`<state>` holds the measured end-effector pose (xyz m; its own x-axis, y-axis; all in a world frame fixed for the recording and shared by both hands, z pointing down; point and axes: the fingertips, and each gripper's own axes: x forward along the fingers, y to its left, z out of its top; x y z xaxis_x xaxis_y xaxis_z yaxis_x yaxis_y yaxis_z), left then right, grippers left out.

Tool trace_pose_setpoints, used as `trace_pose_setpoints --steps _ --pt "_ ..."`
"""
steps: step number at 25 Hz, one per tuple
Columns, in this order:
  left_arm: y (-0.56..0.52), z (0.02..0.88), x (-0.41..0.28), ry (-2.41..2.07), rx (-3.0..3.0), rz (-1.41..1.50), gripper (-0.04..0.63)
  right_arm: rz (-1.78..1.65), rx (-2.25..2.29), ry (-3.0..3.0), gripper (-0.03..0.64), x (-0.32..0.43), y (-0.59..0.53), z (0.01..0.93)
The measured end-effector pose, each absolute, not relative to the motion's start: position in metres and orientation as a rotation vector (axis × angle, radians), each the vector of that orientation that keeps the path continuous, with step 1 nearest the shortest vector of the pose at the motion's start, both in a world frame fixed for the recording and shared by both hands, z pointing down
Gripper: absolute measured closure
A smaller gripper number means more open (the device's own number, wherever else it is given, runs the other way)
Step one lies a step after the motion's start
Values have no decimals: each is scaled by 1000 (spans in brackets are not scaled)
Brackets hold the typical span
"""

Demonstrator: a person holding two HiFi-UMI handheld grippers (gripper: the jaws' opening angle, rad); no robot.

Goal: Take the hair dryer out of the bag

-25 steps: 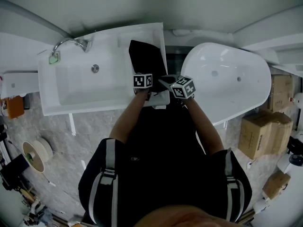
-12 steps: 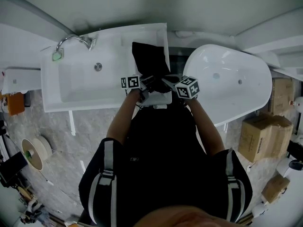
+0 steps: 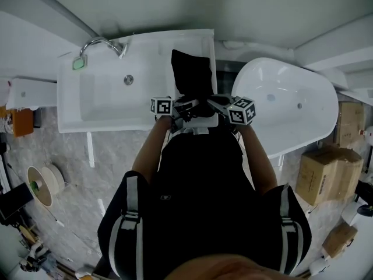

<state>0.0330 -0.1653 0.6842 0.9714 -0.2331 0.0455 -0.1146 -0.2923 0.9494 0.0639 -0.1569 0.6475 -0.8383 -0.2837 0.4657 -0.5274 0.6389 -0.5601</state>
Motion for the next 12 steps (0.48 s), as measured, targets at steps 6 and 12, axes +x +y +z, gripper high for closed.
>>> trace_pose_setpoints --steps 6,12 --pt "-149 662 10 -184 1945 -145 402 1106 592 -2865 448 70 -156 585" --pt "-115 616 -8 10 2036 -182 402 1014 885 -2834 444 108 -188 582"
